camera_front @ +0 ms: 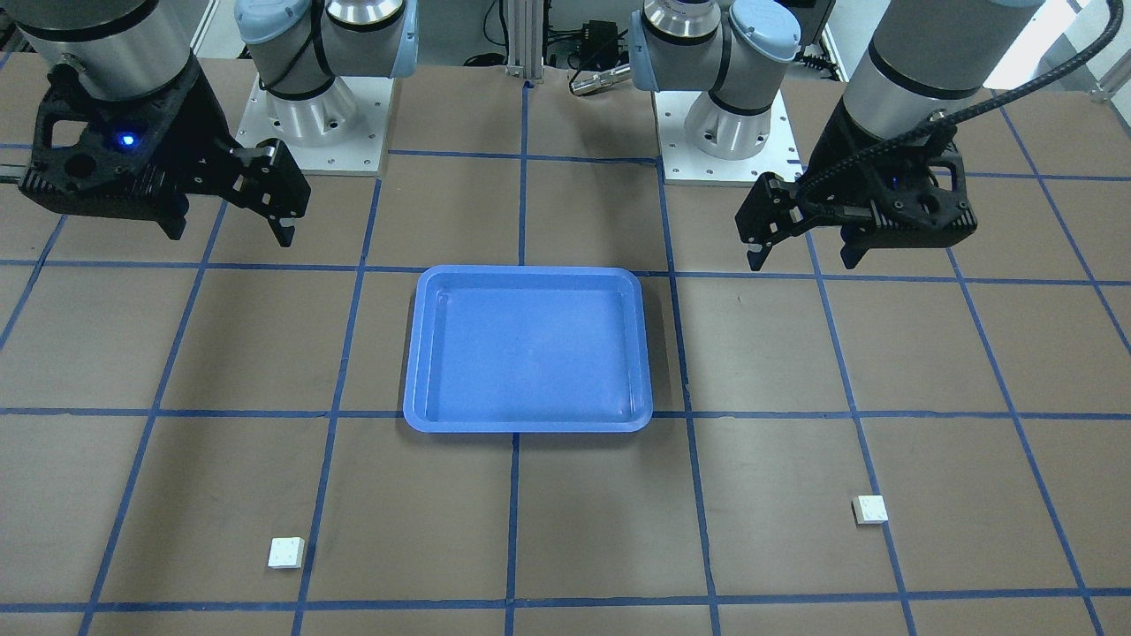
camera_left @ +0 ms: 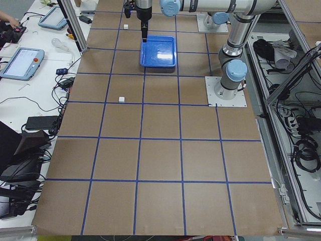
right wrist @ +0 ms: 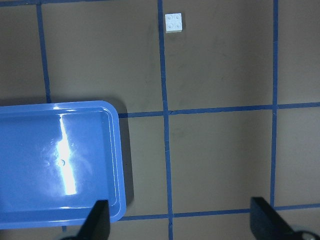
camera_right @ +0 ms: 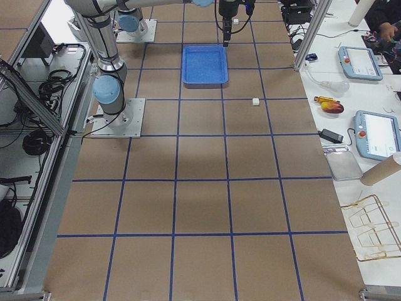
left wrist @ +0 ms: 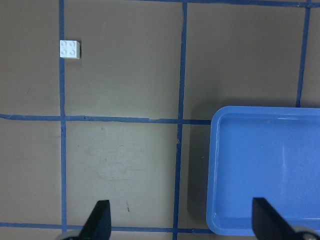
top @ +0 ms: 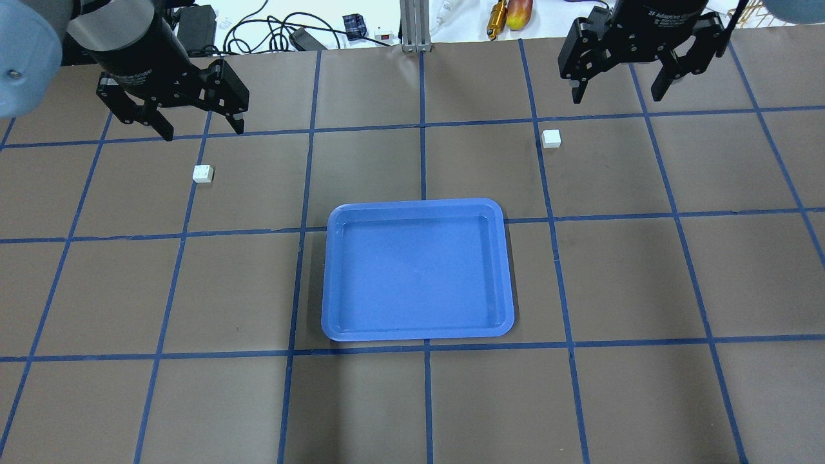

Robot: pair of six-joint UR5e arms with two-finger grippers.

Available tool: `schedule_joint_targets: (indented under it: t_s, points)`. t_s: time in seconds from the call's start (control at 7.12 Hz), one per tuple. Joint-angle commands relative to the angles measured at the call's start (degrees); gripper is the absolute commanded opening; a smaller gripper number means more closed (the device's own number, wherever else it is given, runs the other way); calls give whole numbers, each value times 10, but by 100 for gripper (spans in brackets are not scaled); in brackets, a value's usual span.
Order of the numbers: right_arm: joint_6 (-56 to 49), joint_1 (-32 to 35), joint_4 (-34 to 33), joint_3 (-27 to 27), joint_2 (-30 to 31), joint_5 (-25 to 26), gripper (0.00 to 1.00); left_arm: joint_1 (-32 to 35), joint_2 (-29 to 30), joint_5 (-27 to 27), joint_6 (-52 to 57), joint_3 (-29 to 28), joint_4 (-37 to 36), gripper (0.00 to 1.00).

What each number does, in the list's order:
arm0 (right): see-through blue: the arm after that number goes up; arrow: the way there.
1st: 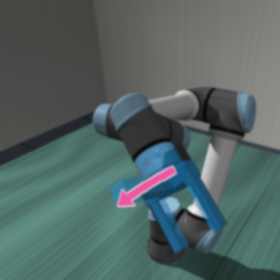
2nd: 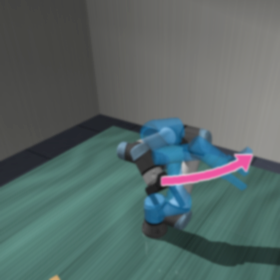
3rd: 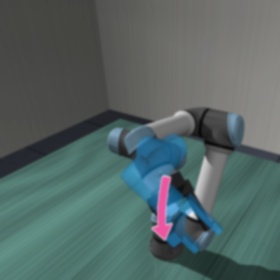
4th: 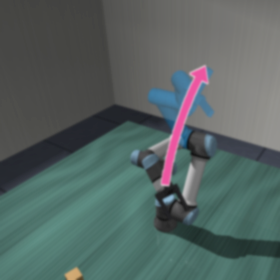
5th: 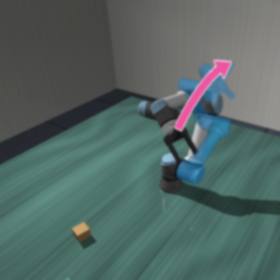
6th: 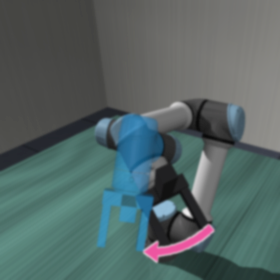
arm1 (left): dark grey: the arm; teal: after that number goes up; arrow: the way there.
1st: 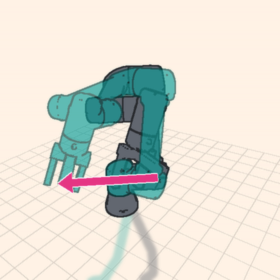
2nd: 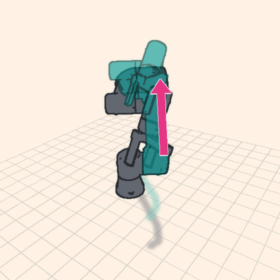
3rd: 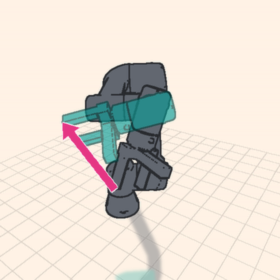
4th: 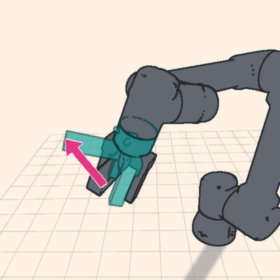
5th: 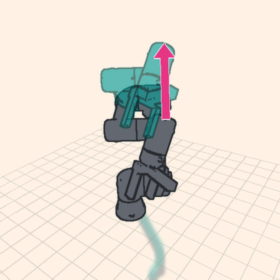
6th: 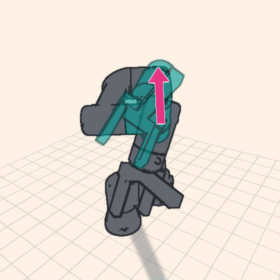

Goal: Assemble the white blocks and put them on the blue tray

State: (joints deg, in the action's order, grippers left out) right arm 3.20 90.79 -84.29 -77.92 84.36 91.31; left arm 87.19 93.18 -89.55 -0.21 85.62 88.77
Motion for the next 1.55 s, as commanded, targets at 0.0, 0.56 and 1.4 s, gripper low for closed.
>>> schedule_joint_targets:
  t_s: [0.0,0.56,1.4]
  points:
    - [2,0,0,1,0,-1,100,0,1,0,0,2,-1,100]
    - [-11,19,-5,-5,-29,-78,100,-8,-3,0,6,-2,3,100]
    - [-535,-61,-202,4,-185,-176,100,-118,273,-9,21,-55,-184,99]
